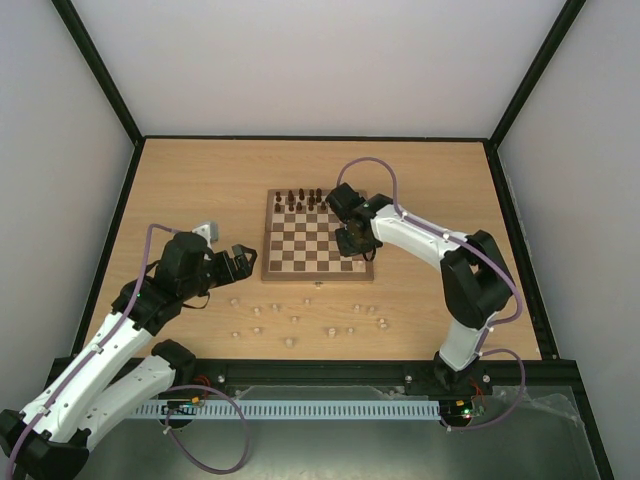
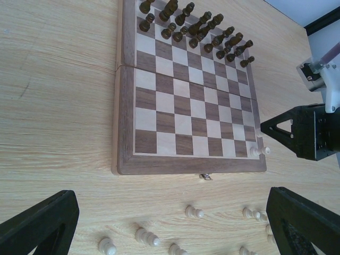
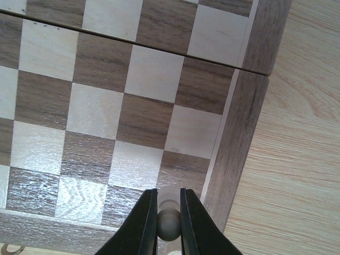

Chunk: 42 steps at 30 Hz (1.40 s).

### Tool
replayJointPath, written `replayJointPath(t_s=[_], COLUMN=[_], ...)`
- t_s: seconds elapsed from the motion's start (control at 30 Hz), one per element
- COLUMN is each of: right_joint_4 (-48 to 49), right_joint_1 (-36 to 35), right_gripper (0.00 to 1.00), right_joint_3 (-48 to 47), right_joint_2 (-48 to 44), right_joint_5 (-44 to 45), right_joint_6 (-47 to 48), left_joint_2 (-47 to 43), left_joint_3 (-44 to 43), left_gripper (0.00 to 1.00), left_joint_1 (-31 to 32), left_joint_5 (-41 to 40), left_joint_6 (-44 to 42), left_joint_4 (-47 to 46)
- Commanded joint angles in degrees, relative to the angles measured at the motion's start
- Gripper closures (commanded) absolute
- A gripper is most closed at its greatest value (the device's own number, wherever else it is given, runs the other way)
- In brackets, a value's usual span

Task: Set up the chess pieces on the board
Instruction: Place the chess piece on the chessboard.

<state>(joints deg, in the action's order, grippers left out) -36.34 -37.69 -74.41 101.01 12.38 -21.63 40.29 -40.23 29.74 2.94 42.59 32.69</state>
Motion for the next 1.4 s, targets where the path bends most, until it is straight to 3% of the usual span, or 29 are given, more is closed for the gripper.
replayJointPath(t_s=[0.0, 1.0, 1.37], right_joint_4=[-1.47, -0.64, -0.35], right_joint_1=[0.64, 1.57, 1.81], right_gripper=[0.94, 0.93, 0.88], right_joint_3=[0.71, 0.7, 0.41], right_joint_2=[1.35, 3.71, 4.54], right_joint_5=[1.21, 0.82, 0.63], right_joint_6=[0.24, 0.18, 0.18], left_joint_2=[-0.36, -2.27, -2.24], left_joint_3=[0.14, -0.12, -0.45], left_gripper=[0.0, 0.0, 0.0], left_joint_1=[0.32, 0.31, 0.32], left_joint_5=[0.49, 0.18, -0.13], left_joint_6=[-0.58, -0.25, -0.44], left_joint_4=[-0.17, 1.14, 1.41])
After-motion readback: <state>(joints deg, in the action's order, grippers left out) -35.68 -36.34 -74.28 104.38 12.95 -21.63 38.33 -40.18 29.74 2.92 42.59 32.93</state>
